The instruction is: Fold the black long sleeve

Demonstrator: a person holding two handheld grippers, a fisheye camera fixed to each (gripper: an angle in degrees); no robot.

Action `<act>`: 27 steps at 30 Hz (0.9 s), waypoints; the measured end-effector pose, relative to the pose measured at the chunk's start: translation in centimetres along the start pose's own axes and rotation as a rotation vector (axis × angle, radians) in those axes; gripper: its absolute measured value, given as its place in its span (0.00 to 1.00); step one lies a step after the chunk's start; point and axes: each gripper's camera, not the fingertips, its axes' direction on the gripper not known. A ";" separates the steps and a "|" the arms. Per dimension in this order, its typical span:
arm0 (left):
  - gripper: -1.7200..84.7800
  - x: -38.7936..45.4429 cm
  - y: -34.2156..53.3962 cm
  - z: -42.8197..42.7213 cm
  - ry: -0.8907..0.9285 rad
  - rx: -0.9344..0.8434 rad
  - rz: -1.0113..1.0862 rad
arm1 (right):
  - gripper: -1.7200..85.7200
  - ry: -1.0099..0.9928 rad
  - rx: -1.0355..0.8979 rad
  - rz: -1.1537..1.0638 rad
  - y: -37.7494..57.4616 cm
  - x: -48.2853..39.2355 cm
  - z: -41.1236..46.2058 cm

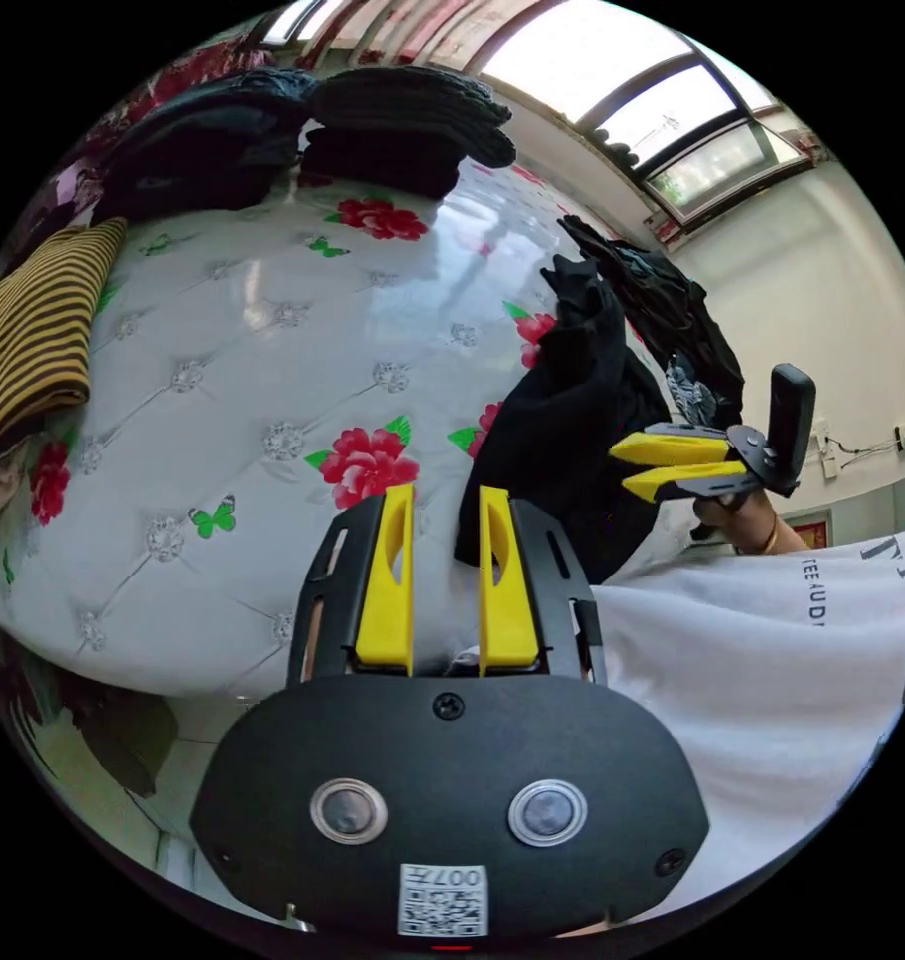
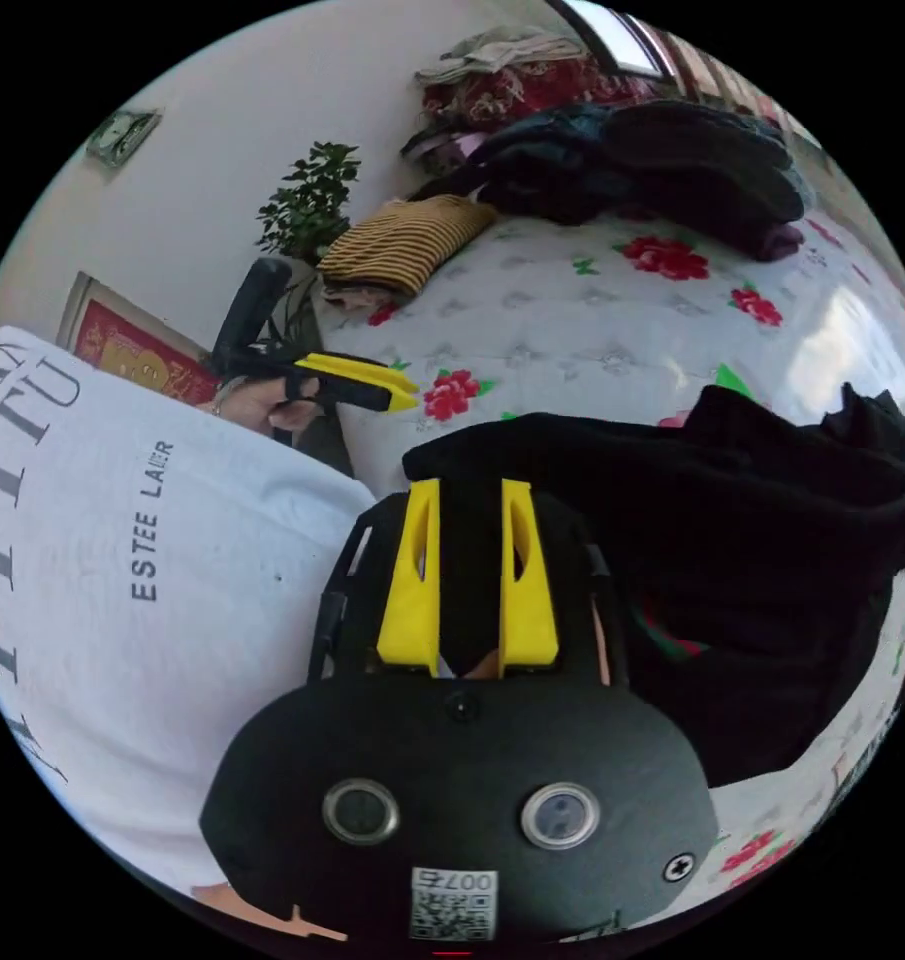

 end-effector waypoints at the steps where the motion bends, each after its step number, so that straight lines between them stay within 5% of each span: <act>1: 0.13 -0.1 0.3 -0.2 0.001 0.004 -0.002 | 0.11 0.043 0.024 0.017 0.1 0.1 -0.6; 6: 0.15 1.4 1.6 0.3 0.061 -0.022 0.055 | 0.15 0.390 -0.069 0.036 -1.9 0.4 0.7; 10: 0.16 4.4 0.5 3.2 0.128 -0.118 0.157 | 0.16 0.436 -0.210 -0.057 -5.3 -0.7 6.0; 13: 0.12 7.1 -0.6 5.6 -0.001 -0.187 0.259 | 0.15 0.453 -0.354 -0.065 -6.7 -0.9 12.3; 19: 0.09 8.5 -4.5 3.7 0.006 -0.143 0.265 | 0.06 0.391 -0.149 0.128 -10.3 -0.4 5.4; 24: 0.20 9.3 -4.7 -2.8 0.131 0.088 0.194 | 0.03 0.359 0.277 0.188 -13.7 -4.1 -10.3; 27: 0.21 11.0 -3.5 -3.2 0.179 0.080 0.195 | 0.03 0.390 0.369 0.206 -15.6 -5.6 -15.0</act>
